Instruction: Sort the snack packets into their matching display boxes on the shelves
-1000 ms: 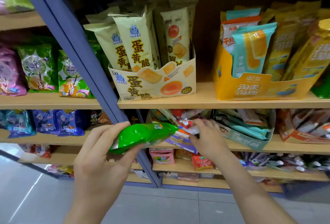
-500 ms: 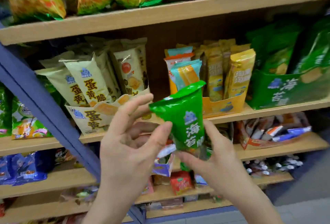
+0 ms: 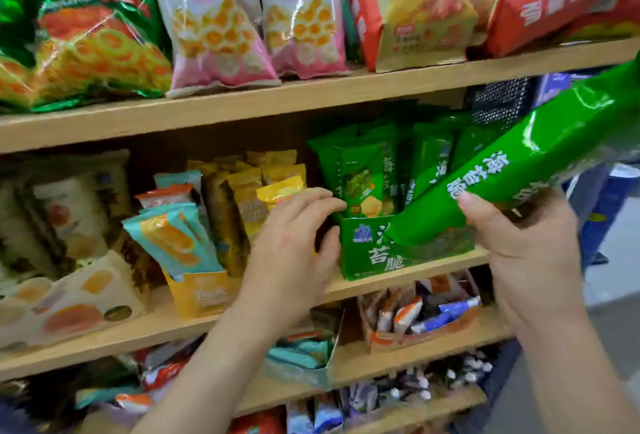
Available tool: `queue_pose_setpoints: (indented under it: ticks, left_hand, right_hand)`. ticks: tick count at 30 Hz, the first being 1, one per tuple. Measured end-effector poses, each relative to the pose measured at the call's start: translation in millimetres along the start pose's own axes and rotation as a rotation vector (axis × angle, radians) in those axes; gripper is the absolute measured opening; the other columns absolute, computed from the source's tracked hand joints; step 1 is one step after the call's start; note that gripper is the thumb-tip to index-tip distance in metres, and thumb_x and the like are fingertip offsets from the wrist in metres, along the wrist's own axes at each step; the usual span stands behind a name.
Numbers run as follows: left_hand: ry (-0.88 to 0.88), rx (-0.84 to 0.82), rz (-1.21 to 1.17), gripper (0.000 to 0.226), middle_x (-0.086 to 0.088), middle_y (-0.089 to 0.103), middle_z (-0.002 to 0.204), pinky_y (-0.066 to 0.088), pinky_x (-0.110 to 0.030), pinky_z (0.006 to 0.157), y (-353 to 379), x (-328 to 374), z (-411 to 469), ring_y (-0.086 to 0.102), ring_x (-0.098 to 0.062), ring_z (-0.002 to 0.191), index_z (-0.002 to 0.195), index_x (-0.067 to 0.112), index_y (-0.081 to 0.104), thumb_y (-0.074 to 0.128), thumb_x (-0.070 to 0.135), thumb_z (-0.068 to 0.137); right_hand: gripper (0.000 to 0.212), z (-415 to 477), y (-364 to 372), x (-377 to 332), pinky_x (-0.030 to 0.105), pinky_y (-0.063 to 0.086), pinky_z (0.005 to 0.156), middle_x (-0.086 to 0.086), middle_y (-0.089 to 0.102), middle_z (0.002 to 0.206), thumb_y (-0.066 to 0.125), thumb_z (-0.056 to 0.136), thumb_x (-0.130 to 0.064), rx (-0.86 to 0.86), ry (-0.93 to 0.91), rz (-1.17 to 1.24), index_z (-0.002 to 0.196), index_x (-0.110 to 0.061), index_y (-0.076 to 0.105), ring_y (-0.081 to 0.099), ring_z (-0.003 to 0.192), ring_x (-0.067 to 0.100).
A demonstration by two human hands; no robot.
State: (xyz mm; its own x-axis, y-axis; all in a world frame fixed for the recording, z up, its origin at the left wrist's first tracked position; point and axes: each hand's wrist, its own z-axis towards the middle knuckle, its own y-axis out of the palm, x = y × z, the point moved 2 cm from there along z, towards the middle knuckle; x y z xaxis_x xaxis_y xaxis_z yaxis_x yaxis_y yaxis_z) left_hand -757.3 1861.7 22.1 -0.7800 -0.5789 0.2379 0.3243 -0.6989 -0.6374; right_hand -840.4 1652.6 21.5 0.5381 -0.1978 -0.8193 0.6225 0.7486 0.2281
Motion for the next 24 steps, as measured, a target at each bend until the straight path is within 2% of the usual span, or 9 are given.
queue_pose_setpoints:
  ticks: [2, 4, 7, 9, 12, 15, 17, 20, 24]
  left_hand:
    - [-0.006, -0.038, 0.083, 0.031, 0.003, 0.062, 0.122, 0.033, -0.020, 0.100, 18.8, 6.9, 22.3, 0.052, -0.015, 0.116, 0.119, 0.018, 0.065, 0.066, 0.016, 0.088]
    - [0.013, -0.130, 0.195, 0.033, 0.005, 0.062, 0.123, 0.043, -0.029, 0.094, 42.3, 11.3, 35.8, 0.051, -0.017, 0.114, 0.123, 0.021, 0.063, 0.062, 0.024, 0.091]
    - [-0.008, -0.336, 0.392, 0.039, 0.004, 0.061, 0.120, 0.050, -0.038, 0.087, 73.1, 14.4, 40.6, 0.050, -0.022, 0.111, 0.132, 0.024, 0.053, 0.052, 0.035, 0.095]
    - [-0.038, -0.371, 0.419, 0.036, 0.003, 0.065, 0.113, 0.049, -0.038, 0.084, 80.3, 12.8, 39.0, 0.055, -0.023, 0.107, 0.130, 0.025, 0.054, 0.050, 0.036, 0.096]
    - [0.011, -0.368, 0.345, 0.021, 0.000, 0.071, 0.093, 0.053, -0.037, 0.072, 77.9, 12.0, 33.5, 0.065, -0.025, 0.090, 0.107, 0.022, 0.069, 0.066, 0.031, 0.088]
    - [0.073, -0.303, 0.276, 0.013, 0.005, 0.071, 0.075, 0.056, -0.031, 0.057, 71.0, 18.9, 24.5, 0.067, -0.020, 0.070, 0.085, 0.023, 0.072, 0.067, 0.033, 0.080]
    - [0.092, -0.170, 0.164, 0.020, 0.007, 0.071, 0.079, 0.055, -0.029, 0.061, 60.0, 26.7, 22.5, 0.066, -0.015, 0.072, 0.086, 0.022, 0.073, 0.058, 0.034, 0.085]
    - [0.059, 0.138, -0.012, 0.029, 0.001, 0.067, 0.104, 0.054, -0.030, 0.079, 33.9, 41.9, 37.3, 0.062, -0.013, 0.094, 0.112, 0.013, 0.068, 0.058, 0.029, 0.089]
    - [-0.017, 0.142, -0.030, 0.064, 0.001, 0.051, 0.134, 0.040, -0.026, 0.100, 24.2, 58.4, 72.9, 0.047, -0.016, 0.119, 0.144, 0.021, 0.040, 0.061, 0.042, 0.087]
  right_hand:
    - [0.056, 25.6, -4.2, 3.7, 0.040, 0.053, 0.094, -0.004, 0.071, 0.106, 0.083, 0.068, -0.035, 0.007, -0.037, 0.031, 0.115, -0.015, 0.061, 0.068, 0.102, 0.018]
    - [0.040, 44.8, 1.3, 9.0, 0.022, 0.051, 0.085, -0.017, 0.072, 0.095, 0.084, 0.072, -0.020, 0.000, -0.061, 0.039, 0.103, -0.024, 0.060, 0.068, 0.093, 0.004]
    - [0.040, 63.1, 12.9, 22.8, 0.007, 0.046, 0.075, -0.019, 0.068, 0.088, 0.083, 0.075, -0.008, -0.050, -0.077, -0.036, 0.095, -0.029, 0.056, 0.064, 0.082, -0.010]
    - [0.039, 67.1, 19.0, 32.1, 0.009, 0.045, 0.075, -0.019, 0.066, 0.089, 0.085, 0.074, -0.016, -0.111, -0.050, -0.150, 0.095, -0.031, 0.056, 0.062, 0.081, -0.012]
    - [0.045, 67.4, 24.6, 39.5, 0.007, 0.038, 0.065, -0.022, 0.057, 0.084, 0.084, 0.073, -0.026, -0.197, 0.000, -0.374, 0.099, -0.028, 0.047, 0.054, 0.074, -0.019]
    - [0.051, 64.3, 24.3, 36.9, 0.019, 0.033, 0.058, -0.021, 0.049, 0.076, 0.082, 0.072, -0.034, -0.290, -0.021, -0.622, 0.100, -0.025, 0.040, 0.047, 0.062, -0.005]
    - [0.054, 57.4, 25.9, 34.9, 0.030, 0.037, 0.060, -0.014, 0.052, 0.075, 0.078, 0.073, -0.043, -0.359, 0.000, -0.812, 0.101, -0.022, 0.038, 0.050, 0.063, 0.011]
    - [0.054, 38.6, 34.0, 34.0, 0.038, 0.047, 0.075, -0.006, 0.060, 0.085, 0.071, 0.074, -0.055, -0.422, -0.070, -1.020, 0.103, -0.025, 0.036, 0.061, 0.084, 0.025]
    - [0.054, 30.7, 35.3, 31.0, 0.042, 0.035, 0.091, -0.009, 0.051, 0.084, 0.065, 0.076, -0.058, -0.391, -0.024, -1.101, 0.112, -0.024, 0.040, 0.055, 0.104, 0.023]
